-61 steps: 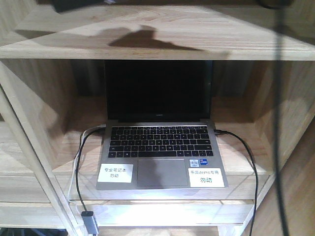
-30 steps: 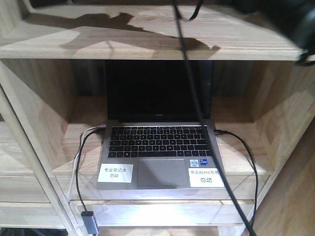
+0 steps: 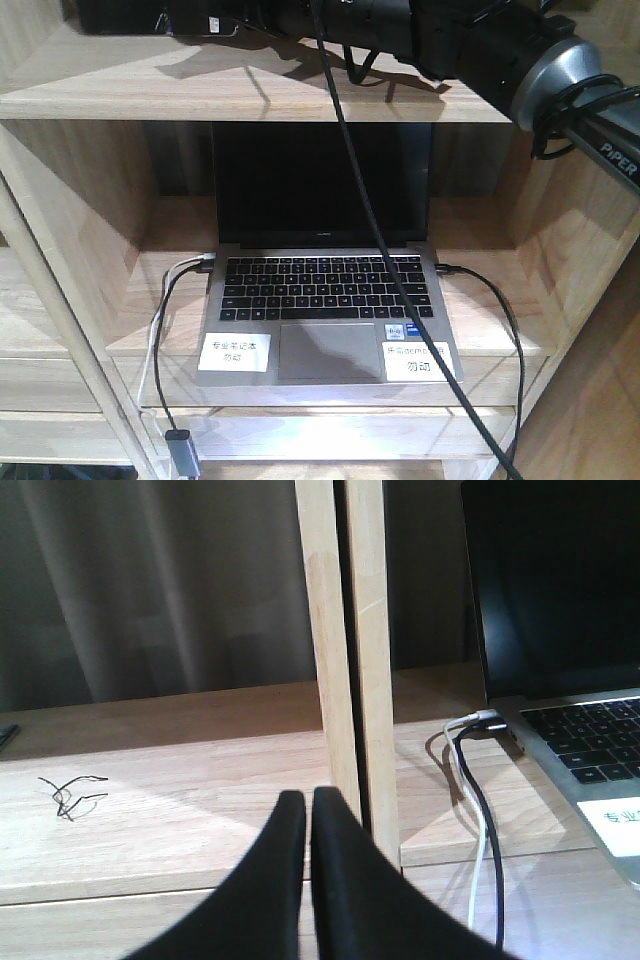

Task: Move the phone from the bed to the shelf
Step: 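Lower the phone flat onto the upper shelf board and open the right gripper, then withdraw the open right gripper from the phone and shelf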

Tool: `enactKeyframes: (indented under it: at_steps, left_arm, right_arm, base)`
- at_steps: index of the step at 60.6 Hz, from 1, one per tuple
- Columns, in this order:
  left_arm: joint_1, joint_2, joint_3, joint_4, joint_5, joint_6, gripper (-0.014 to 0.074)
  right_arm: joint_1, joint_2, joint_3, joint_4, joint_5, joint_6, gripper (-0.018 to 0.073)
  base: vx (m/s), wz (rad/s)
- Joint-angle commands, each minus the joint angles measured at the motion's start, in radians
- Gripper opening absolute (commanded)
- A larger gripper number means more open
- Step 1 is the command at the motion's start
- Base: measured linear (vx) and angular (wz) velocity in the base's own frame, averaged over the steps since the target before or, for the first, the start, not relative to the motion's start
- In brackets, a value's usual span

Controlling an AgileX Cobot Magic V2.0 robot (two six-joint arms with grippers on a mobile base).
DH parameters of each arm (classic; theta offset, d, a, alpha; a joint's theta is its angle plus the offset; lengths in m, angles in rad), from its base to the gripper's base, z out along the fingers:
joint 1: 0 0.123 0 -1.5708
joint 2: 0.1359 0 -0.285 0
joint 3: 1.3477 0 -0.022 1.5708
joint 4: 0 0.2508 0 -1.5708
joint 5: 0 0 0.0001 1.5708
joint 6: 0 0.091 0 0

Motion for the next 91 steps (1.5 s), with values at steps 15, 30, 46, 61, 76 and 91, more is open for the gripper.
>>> enactKeyframes:
  at_steps: [15,30,46,61,76,91]
  left_arm:
    - [-0.006,-0.013,-0.022,-0.009,-0.072,-0.006,0.0001]
    - [-0.006,-0.013,-0.022,-0.009,-0.072,-0.006,0.0001]
    - [-0.006,-0.013,-0.022,-0.009,-0.072,-0.006,0.0001]
    - [-0.006,-0.013,-0.022,-0.009,-0.072,-0.006,0.0001]
    - [-0.006,-0.013,-0.022,-0.009,-0.072,-0.006,0.0001]
    - [-0.006,-0.013,-0.022,-0.009,-0.072,-0.006,0.0001]
  right_arm:
    - [-0.011,-0.050,-0.037,0.025,-0.057,-0.005,0.0047]
    - [-0.011,-0.050,-0.037,0.025,-0.057,-0.005,0.0213]
    - [-0.011,-0.055,-0.037,0.025,-0.057,0.001,0.0512]
    - [-0.011,-0.075,-0.037,-0.027,-0.041,0.011,0.0557]
    - [-0.011,-0.136,-0.037,-0.229,0.007,0.142,0.0516]
    - [-0.016,-0.206,-0.035,-0.392,0.116,0.283,0.0365]
  base:
    - [0.00,0.00]
    - [0.00,0.00]
    - [0.00,0.00]
    - [0.00,0.00]
    - [0.00,0.00]
    - [0.00,0.00]
